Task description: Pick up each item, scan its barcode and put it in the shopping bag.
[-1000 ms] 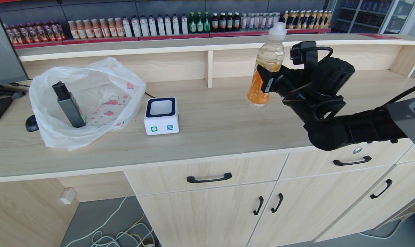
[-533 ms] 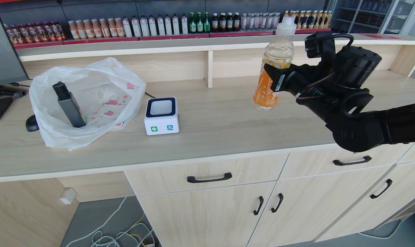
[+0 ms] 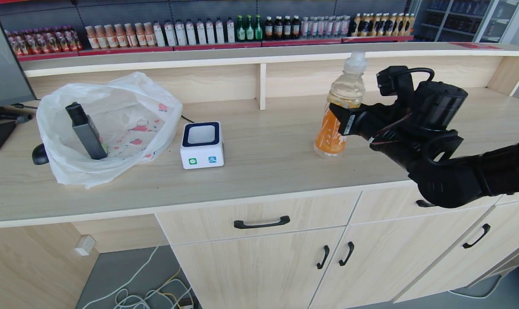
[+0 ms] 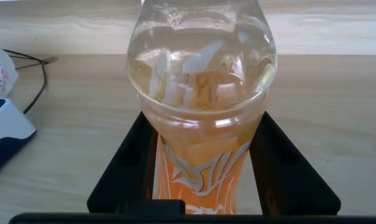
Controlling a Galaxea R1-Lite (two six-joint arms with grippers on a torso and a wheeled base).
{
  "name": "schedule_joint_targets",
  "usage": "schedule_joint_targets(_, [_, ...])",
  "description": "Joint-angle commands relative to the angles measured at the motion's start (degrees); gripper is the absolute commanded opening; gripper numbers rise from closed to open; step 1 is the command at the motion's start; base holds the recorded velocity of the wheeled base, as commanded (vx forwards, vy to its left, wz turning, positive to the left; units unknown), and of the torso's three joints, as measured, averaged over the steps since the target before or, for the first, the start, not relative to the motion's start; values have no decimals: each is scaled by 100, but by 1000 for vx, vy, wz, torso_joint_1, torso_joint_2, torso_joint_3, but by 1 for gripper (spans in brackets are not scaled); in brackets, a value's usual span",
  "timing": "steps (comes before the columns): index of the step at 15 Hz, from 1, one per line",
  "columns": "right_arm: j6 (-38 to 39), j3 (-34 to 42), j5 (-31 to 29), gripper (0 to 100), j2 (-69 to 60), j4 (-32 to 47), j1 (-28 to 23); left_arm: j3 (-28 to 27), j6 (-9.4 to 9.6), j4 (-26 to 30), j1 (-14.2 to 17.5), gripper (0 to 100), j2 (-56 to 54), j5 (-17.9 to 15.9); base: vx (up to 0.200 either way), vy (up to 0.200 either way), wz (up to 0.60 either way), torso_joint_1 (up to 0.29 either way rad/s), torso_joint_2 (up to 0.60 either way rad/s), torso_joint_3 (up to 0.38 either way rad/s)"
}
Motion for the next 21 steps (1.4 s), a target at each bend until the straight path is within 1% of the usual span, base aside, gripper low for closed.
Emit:
schedule_joint_targets(1, [7, 141, 3, 0, 69, -15, 31, 0, -2, 0, 10, 100, -2, 0, 0, 0, 0, 0, 0, 0])
schedule_joint_targets(4, [7, 264, 12, 0, 104, -15, 22, 0, -2, 0, 10, 100, -2, 0, 0, 0, 0, 0, 0, 0])
schedule_joint_targets(15, [16, 220, 30, 0, 122, -15, 13, 0, -2, 0, 1, 100, -2, 0, 0, 0, 0, 0, 0, 0])
schedule_joint_targets(16, [16, 220, 38, 100, 122, -24, 4, 0, -2, 0, 1, 100, -2, 0, 0, 0, 0, 0, 0, 0])
schedule_joint_targets(21, [7, 247, 21, 100, 34, -24, 13, 0, -2, 0, 10, 100, -2, 0, 0, 0, 0, 0, 0, 0])
